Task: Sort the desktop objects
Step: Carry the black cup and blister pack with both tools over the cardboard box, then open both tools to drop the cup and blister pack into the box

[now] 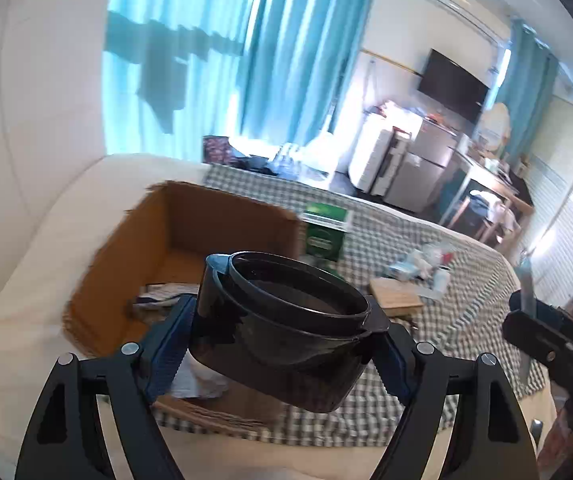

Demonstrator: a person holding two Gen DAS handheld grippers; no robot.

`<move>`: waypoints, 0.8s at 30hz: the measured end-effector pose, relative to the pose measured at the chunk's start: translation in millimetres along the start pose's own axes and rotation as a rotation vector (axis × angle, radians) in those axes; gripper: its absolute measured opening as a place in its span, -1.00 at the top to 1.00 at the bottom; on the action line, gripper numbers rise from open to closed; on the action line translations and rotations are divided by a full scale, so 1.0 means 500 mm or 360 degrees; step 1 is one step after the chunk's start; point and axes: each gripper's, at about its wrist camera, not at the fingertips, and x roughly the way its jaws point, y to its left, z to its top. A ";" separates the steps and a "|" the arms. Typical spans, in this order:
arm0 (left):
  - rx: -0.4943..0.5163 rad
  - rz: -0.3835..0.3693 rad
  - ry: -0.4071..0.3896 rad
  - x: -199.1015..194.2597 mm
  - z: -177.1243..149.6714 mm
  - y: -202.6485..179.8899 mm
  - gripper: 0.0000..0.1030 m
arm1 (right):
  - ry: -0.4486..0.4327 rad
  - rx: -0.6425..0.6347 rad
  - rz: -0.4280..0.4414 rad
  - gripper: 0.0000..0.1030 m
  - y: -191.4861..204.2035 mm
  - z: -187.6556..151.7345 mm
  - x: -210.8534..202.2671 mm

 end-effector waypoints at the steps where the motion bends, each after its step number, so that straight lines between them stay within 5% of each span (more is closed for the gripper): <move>1: -0.0013 0.0028 0.0007 0.003 0.002 0.020 -0.60 | 0.0001 -0.0018 0.0026 -0.36 0.016 0.013 0.016; 7: -0.0059 0.0155 0.0084 0.050 -0.005 0.105 -0.60 | 0.0094 -0.0091 0.0163 -0.36 0.107 0.056 0.143; 16: -0.0145 0.0187 0.0216 0.146 -0.023 0.168 -0.61 | 0.0231 -0.0125 0.0229 -0.37 0.177 0.096 0.267; 18: -0.0170 0.0177 0.0227 0.157 -0.019 0.173 -0.68 | 0.0217 -0.0107 0.0252 -0.37 0.180 0.110 0.281; 20: -0.0195 0.0235 0.0243 0.162 -0.018 0.177 -0.99 | 0.0196 -0.0069 0.0225 -0.50 0.178 0.125 0.290; 24: -0.0223 0.0288 0.0281 0.156 -0.029 0.178 -0.99 | 0.0142 0.0037 0.0237 -0.65 0.162 0.150 0.281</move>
